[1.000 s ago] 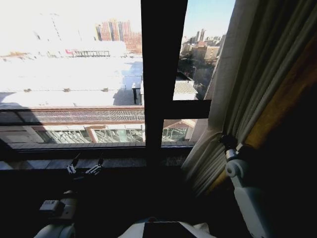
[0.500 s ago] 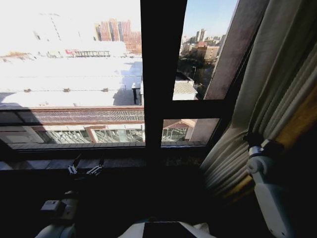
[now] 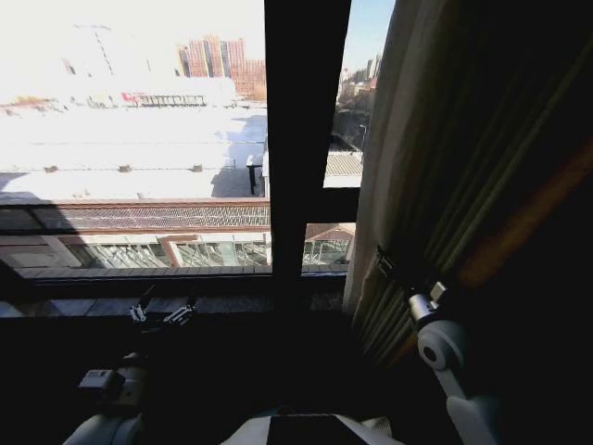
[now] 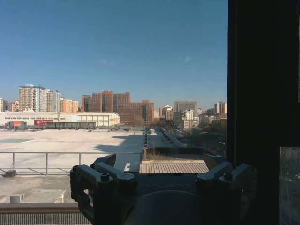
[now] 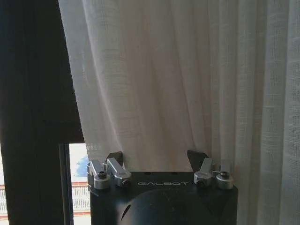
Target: Open the curtains by pulling them apart, changing their state from closed to fully open.
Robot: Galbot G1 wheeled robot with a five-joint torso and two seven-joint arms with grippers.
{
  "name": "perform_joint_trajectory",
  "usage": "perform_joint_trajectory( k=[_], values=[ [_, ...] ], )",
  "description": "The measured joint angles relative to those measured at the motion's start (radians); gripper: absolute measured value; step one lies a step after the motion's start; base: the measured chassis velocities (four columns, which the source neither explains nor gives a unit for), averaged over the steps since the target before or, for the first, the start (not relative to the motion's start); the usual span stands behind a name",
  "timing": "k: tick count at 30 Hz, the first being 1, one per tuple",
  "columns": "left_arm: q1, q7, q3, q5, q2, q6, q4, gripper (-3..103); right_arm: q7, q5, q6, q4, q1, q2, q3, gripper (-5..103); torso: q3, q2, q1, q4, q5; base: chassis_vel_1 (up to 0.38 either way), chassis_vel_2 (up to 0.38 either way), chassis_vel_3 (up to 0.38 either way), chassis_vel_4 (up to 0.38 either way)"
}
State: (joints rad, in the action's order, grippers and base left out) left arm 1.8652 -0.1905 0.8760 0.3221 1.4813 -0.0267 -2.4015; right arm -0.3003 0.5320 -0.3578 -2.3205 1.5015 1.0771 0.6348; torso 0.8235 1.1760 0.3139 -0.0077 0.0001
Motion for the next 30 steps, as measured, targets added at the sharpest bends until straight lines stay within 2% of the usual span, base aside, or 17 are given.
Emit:
perform_joint_trajectory(
  k=[2, 6, 20, 30],
  values=[
    [-0.006, 0.002, 0.004, 0.006, -0.002, -0.003, 0.002, 100, 0.018, -0.023, 0.0, -0.013, 0.019, 0.0, -0.002, 78, 0.0, 0.0, 0.0, 0.0, 0.0001, 0.0, 0.0, 0.0, 0.0],
    [-0.015, 0.004, 0.008, 0.011, -0.002, -0.005, 0.004, 100, 0.058, -0.1, 0.005, -0.02, 0.044, 0.003, -0.006, 97, 0.0, 0.0, 0.0, 0.0, 0.0, 0.0, 0.0, 0.0, 0.0],
    [-0.034, 0.004, -0.01, 0.0, -0.012, -0.029, 0.035, 100, 0.059, -0.192, 0.025, 0.003, 0.053, 0.019, -0.022, 100, 0.0, 0.0, 0.0, 0.0001, 0.0003, 0.013, 0.017, -0.015, -0.009],
    [-0.028, 0.0, -0.02, -0.004, -0.014, -0.035, 0.022, 100, 0.057, -0.219, 0.031, 0.003, 0.058, 0.039, -0.027, 100, 0.0, 0.0, 0.0, -0.0001, 0.0002, 0.185, 0.162, -0.17, -0.169]
  ],
)
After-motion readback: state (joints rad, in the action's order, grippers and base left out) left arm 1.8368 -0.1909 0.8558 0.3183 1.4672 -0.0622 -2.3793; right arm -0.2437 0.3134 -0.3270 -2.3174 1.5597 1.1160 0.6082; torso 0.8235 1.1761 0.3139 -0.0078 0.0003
